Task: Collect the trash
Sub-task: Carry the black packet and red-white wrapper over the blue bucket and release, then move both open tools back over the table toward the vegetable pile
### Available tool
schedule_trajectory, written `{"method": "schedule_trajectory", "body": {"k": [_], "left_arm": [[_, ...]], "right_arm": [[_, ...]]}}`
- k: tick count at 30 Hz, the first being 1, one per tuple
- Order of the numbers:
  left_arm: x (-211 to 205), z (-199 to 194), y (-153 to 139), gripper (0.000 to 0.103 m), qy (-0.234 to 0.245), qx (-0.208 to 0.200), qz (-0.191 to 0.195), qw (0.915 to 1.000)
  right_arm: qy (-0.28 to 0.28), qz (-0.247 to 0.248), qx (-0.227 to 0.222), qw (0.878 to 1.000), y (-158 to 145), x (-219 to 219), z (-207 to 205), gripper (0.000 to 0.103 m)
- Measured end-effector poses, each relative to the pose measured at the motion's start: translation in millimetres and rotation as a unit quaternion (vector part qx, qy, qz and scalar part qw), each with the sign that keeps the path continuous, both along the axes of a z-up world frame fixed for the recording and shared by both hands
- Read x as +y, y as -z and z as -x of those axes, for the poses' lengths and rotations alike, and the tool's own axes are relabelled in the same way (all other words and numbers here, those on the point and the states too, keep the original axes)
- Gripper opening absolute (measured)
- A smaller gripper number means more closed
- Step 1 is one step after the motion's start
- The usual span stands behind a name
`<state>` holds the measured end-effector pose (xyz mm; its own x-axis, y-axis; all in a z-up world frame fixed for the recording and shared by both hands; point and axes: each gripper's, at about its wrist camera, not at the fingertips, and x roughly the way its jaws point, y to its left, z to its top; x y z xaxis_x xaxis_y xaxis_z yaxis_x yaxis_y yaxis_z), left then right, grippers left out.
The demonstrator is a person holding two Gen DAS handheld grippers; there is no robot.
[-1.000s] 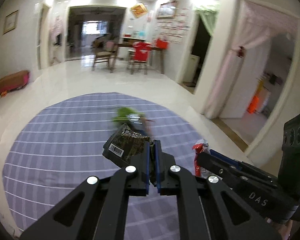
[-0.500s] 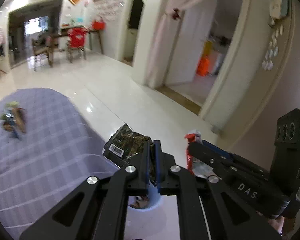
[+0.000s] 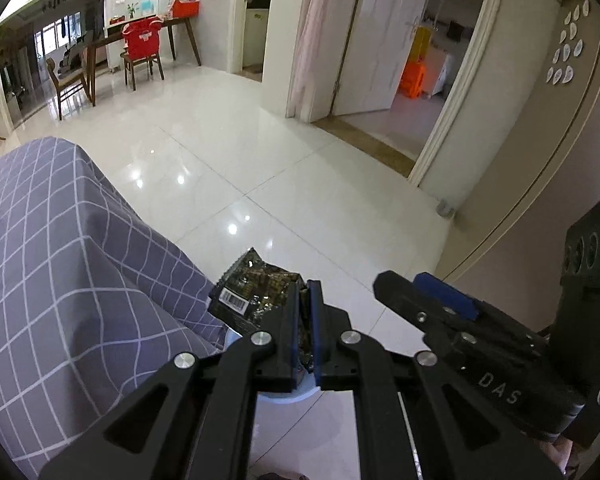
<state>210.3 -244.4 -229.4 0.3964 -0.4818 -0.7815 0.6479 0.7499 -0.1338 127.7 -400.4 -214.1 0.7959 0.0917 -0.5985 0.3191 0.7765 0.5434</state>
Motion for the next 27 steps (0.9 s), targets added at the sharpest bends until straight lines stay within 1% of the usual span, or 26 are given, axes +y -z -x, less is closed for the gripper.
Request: {"method": "schedule_trajectory", "body": {"k": [8, 15, 20, 25, 26, 27], "left_arm": [[-8, -1, 18, 0.005, 0.008, 0.019, -0.009, 0.9997], [-14, -2, 19, 0.005, 0.02, 0.025, -0.016, 0.9994], [-21, -3, 22, 0.006, 0.024, 0.031, -0.022, 0.999], [-29, -6, 21, 0.006, 0.029, 0.034, -0.021, 0.9988], [-30, -5, 21, 0.006, 0.03, 0.034, -0.021, 0.9988], [-31, -7, 20, 0.009, 0.031, 0.033, -0.02, 0.9988]], "right_arm": [[0.019, 0.002, 0.005, 1.0, 8, -13, 11, 0.062], [0.033, -0.001, -0.002, 0.999, 9, -20, 26, 0.064], [0.042, -0.003, -0.014, 0.999, 7, -23, 30, 0.067], [0.054, -0.01, -0.026, 0.998, 6, -28, 37, 0.067], [0.058, -0.01, -0.031, 0.998, 5, -29, 38, 0.067], [0.06, -0.012, -0.033, 0.998, 4, -31, 39, 0.068]]}}
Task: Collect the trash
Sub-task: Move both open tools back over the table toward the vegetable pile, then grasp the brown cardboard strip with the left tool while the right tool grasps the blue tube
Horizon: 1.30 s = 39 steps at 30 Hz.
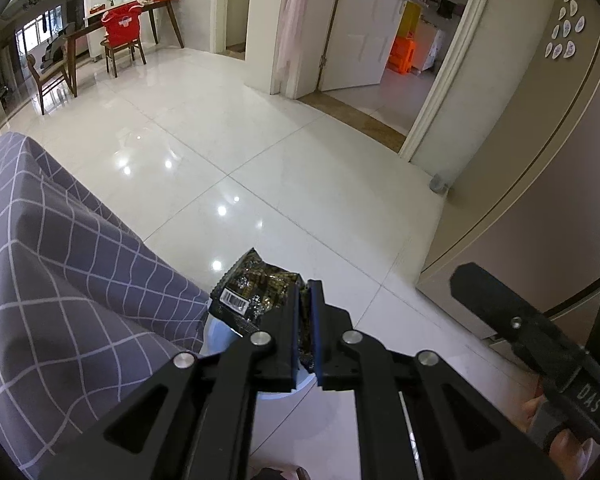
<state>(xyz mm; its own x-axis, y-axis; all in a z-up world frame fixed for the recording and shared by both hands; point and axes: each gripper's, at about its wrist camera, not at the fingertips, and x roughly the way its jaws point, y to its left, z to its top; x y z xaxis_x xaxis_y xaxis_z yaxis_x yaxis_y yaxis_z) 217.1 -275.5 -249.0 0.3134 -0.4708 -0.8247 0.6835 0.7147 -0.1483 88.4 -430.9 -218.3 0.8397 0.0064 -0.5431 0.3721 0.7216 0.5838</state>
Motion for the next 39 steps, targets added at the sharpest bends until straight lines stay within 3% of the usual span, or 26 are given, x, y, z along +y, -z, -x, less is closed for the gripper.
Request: {"method": "schedule_trajectory", "body": {"k": [1, 2, 3, 5, 15, 22, 28, 33, 35, 39], "left_arm": [[-1, 0, -1, 0.01, -0.003, -0.002, -0.003, 1.0], [-1, 0, 0, 0.018, -0.006, -0.003, -0.006, 1.0], [-1, -1, -1, 0.044, -0.012, -0.002, -0.012, 0.9999], [2, -1, -4, 0.06, -0.023, -0.007, -0.011, 0.9996], [25, 14, -41, 0.06, -0.032, -0.04, 0.006, 0.9987], [67, 25, -70, 0.06, -0.046, -0.066, 0.021, 0.9966], [123, 17, -92, 0.06, -0.086, -0.08, 0.025, 0.9928], [186, -2, -109, 0.065, -0.145, -0.1, 0.028, 0.9839], [224, -17, -112, 0.065, -0.189, -0.103, 0.029, 0.9762], [285, -46, -112, 0.065, -0.251, -0.086, 0.043, 0.9633]], "right_arm": [[0.001, -0.003, -0.003, 1.0, 0, -1, 1, 0.068], [0.002, -0.007, -0.007, 1.0, -1, -1, 2, 0.068], [0.004, -0.009, -0.011, 1.0, -2, -2, 3, 0.068], [0.005, -0.008, -0.013, 1.0, -5, -1, 3, 0.068], [-0.007, 0.002, -0.023, 1.0, -26, 17, 4, 0.068], [-0.035, 0.02, -0.032, 0.999, -46, 53, -2, 0.069], [-0.082, 0.042, -0.042, 0.995, -68, 102, -24, 0.069], [-0.154, 0.075, -0.027, 0.985, -86, 161, -72, 0.069], [-0.189, 0.084, -0.015, 0.978, -91, 189, -96, 0.069], [-0.258, 0.124, -0.005, 0.958, -102, 257, -147, 0.069]]}}
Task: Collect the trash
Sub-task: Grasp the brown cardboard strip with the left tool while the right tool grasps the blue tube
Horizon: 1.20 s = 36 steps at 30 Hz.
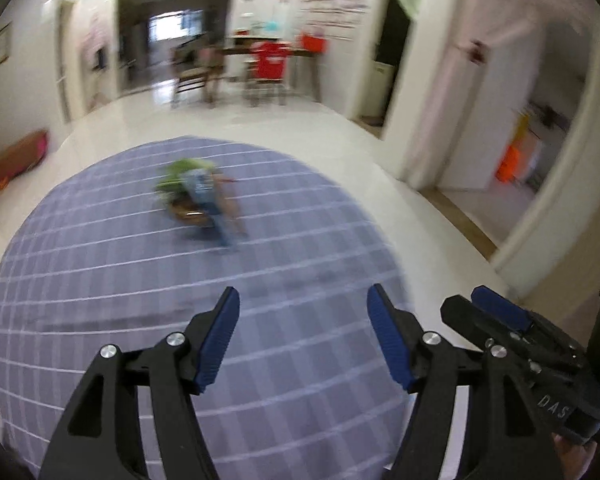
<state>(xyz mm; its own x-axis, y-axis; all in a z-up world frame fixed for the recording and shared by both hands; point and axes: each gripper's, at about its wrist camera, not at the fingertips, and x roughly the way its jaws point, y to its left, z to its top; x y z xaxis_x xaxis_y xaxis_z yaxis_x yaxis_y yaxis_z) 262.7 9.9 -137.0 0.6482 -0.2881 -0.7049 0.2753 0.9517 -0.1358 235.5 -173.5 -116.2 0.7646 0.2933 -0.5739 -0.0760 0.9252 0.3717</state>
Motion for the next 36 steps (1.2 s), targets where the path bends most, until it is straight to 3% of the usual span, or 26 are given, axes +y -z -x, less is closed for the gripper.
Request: {"method": "schedule_trajectory", "body": {"k": [4, 8, 14, 19, 20, 26, 31, 34, 35, 36], "left_arm": [[55, -28, 0, 0.065, -0.057, 0.004, 0.004, 0.9984], [95, -44, 3, 0.065, -0.089, 0.005, 0.0, 0.996], [124, -73, 14, 0.065, -0.103, 0.02, 0.0, 0.9944], [128, -91, 23, 0.065, -0.098, 0.036, 0.009, 0.9945], [127, -94, 25, 0.065, -0.096, 0.037, 0.008, 0.9947], [97, -118, 38, 0.067, -0.061, 0.041, 0.02, 0.9971], [73, -143, 55, 0.067, -0.061, 0.065, 0.032, 0.9955], [59, -151, 59, 0.067, -0.058, 0.055, 0.03, 0.9964], [56, -153, 60, 0.065, -0.059, 0.058, 0.031, 0.9961], [54, -156, 61, 0.056, -0.061, 0.061, 0.035, 0.9957]], "right_arm": [[-0.061, 0.03, 0.015, 0.998, 2, 56, -50, 0.064], [-0.109, 0.05, 0.038, 0.992, 12, 95, -92, 0.035], [-0.121, 0.107, 0.064, 0.985, 31, 131, -141, 0.034], [-0.112, 0.135, 0.073, 0.982, 42, 139, -161, 0.031], [-0.118, 0.132, 0.075, 0.981, 44, 137, -164, 0.016], [-0.1, 0.1, 0.054, 0.988, 40, 108, -154, 0.015], [-0.089, 0.078, 0.05, 0.992, 37, 79, -147, 0.015], [-0.088, 0.068, 0.052, 0.992, 40, 69, -146, 0.015], [-0.088, 0.064, 0.053, 0.993, 41, 67, -146, 0.015], [-0.088, 0.063, 0.054, 0.993, 42, 66, -144, 0.015]]}}
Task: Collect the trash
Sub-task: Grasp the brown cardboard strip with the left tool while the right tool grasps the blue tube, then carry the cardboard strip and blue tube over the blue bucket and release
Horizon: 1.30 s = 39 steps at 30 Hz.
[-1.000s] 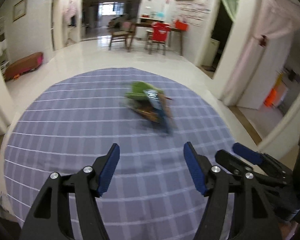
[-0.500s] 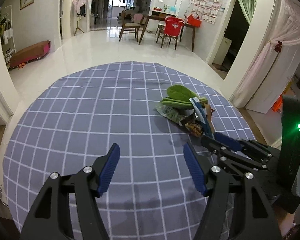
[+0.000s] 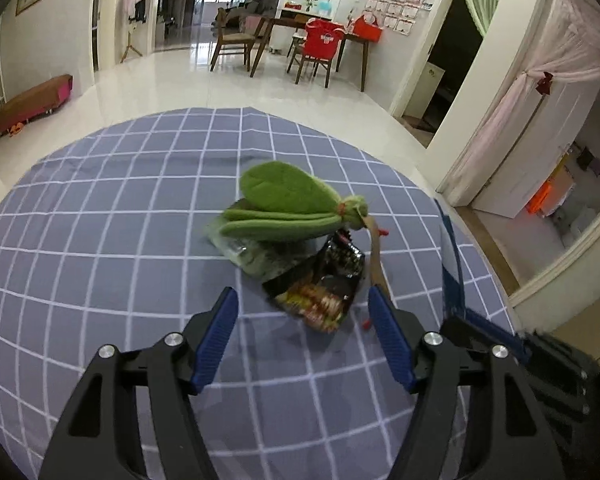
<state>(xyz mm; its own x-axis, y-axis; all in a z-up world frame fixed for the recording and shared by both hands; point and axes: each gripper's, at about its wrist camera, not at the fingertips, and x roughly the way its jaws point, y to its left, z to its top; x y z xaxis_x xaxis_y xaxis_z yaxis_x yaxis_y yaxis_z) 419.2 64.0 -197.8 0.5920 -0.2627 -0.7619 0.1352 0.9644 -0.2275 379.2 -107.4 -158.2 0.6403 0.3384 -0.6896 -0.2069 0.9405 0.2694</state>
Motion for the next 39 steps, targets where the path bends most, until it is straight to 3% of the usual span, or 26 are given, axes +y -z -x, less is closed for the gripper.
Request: {"method": "schedule_trajectory", "body": {"k": [1, 3, 6, 15, 27, 33, 39], "left_arm": [[-1, -2, 0, 0.049, -0.003, 0.003, 0.006, 1.0], [-2, -4, 0, 0.013, -0.01, -0.001, 0.004, 0.9999], [-3, 4, -5, 0.006, 0.0, -0.007, 0.007, 1.0], [2, 64, -23, 0.005, 0.015, -0.02, 0.029, 0.9993], [34, 132, -16, 0.007, 0.001, 0.06, 0.05, 0.9969], [53, 165, -17, 0.007, -0.004, 0.04, 0.049, 0.998], [48, 191, -50, 0.006, 0.005, -0.026, 0.057, 0.998]], "right_arm": [[0.0, 0.0, 0.001, 1.0, 1, -1, 1, 0.015], [0.001, 0.0, 0.002, 1.0, 2, 0, 2, 0.015], [0.003, 0.006, -0.003, 1.0, -1, 3, 8, 0.015], [-0.012, -0.014, -0.017, 1.0, -16, 7, 42, 0.015], [-0.033, -0.039, -0.015, 0.999, -22, 13, 102, 0.015], [-0.027, -0.047, -0.021, 0.998, -26, 13, 122, 0.015], [-0.015, -0.056, -0.034, 0.998, -35, 1, 134, 0.015]]}}
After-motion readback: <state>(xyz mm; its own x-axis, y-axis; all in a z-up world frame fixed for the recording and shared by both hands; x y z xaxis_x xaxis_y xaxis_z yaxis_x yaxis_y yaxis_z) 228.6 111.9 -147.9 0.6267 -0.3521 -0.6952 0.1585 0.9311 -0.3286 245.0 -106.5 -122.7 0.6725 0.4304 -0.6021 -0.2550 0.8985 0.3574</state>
